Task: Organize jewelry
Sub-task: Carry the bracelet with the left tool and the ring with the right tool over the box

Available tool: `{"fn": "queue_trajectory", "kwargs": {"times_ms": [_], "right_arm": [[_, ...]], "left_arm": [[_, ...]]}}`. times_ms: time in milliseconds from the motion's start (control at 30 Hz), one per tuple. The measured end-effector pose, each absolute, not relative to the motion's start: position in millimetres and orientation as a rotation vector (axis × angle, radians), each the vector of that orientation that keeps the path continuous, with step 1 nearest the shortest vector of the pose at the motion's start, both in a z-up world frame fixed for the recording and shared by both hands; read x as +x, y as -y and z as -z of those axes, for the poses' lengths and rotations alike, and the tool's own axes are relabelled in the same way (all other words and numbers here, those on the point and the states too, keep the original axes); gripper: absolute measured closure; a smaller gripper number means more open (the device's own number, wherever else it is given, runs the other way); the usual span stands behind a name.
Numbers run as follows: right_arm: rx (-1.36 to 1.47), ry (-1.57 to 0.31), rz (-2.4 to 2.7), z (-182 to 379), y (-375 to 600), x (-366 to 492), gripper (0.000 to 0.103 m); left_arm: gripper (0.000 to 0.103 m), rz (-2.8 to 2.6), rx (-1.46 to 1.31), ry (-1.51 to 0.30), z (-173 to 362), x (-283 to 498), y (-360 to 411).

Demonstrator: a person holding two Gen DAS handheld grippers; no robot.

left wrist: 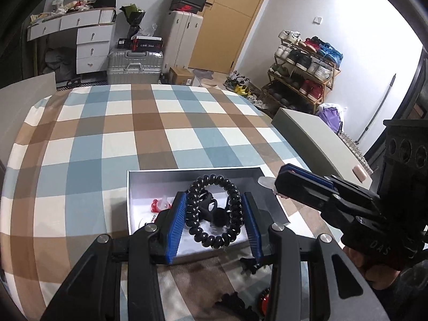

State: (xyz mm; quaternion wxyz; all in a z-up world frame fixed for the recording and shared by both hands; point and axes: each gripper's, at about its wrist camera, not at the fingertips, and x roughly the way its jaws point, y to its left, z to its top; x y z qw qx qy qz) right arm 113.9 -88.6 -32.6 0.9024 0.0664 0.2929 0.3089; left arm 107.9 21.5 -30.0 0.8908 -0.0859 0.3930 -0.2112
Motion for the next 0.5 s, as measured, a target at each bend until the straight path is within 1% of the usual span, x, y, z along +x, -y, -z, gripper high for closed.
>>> {"fn": "queue_trajectory", "kwargs": {"times_ms": [500], "right_arm": [[0.116,-0.664,-0.599,54.7,82.4,141.6,0.084]], "left_arm": [[0.067,0.438,-0.198,-0.863,42.6,128.4,-23.8]]}}
